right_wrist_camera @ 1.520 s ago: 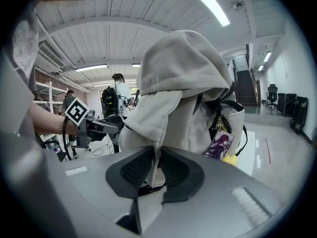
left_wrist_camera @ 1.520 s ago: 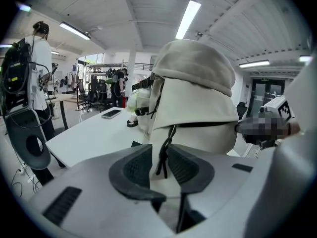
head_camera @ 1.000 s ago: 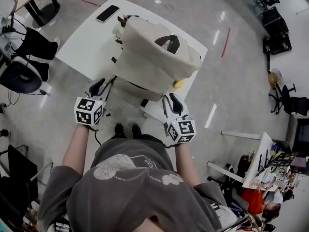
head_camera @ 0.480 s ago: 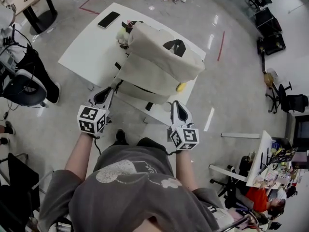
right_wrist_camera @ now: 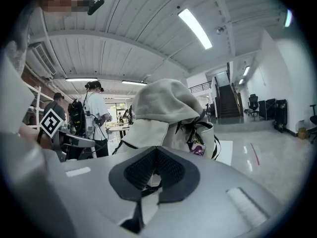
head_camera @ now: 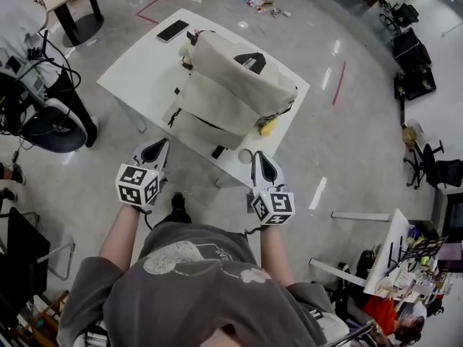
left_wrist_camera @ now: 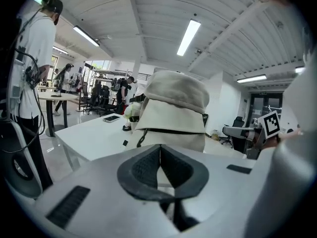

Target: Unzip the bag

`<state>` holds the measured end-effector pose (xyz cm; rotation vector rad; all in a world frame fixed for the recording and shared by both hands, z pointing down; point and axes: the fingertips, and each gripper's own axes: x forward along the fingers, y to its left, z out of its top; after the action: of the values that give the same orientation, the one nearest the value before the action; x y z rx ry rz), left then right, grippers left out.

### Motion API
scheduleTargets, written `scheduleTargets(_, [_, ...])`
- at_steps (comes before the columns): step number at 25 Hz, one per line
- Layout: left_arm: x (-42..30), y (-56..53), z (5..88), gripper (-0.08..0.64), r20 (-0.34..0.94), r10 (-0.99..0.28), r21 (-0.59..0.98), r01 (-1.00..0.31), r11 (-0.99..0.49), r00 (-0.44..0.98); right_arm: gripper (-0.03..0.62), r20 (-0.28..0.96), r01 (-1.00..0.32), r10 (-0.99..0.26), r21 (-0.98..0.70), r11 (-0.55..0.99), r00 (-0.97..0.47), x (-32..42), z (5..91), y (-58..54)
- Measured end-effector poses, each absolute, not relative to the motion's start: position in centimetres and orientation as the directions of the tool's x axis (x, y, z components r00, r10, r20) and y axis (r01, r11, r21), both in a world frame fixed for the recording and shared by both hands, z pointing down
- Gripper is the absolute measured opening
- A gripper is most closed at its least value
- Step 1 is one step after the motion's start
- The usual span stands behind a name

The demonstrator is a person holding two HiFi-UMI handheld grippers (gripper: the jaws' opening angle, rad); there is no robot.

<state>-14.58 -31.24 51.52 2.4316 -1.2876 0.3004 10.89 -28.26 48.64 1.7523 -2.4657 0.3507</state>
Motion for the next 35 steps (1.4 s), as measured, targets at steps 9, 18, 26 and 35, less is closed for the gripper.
scheduleTargets(9, [-9.1,-18.8,50.2,0.008,0.322,-0.807,0.23,-0.867,-0.441,0.496,0.0,0.128,-0.896,-0.89,-0.15,0.419,-0.438,15.8,46.8,-17.4])
scheduleTargets(18, [-3.7,-5.5,49.2,0.008,0.284,-0.861,0.22,-0.903,-0.37,0.422,0.0,0.132,-0.833,-0.823,-0.133,0.538,-0.552,20.0,47.4,-5.0])
scheduleTargets(26, [-1.5,0.7,47.4,0.008,0.273,-0.873,0.213,-0.91,-0.356,0.405,0.0,0.146,-0.793,-0.78,-0.149,0.591,-0.608,20.1,47.3,0.1])
scheduleTargets(35, [-2.7,3.3,47.6,0.008,0.276,-0.871,0.255,-0.905,-0.342,0.407,0.0,0.196,-0.79,-0.765,-0.133,0.599,-0.614,18.7,48.1,3.1])
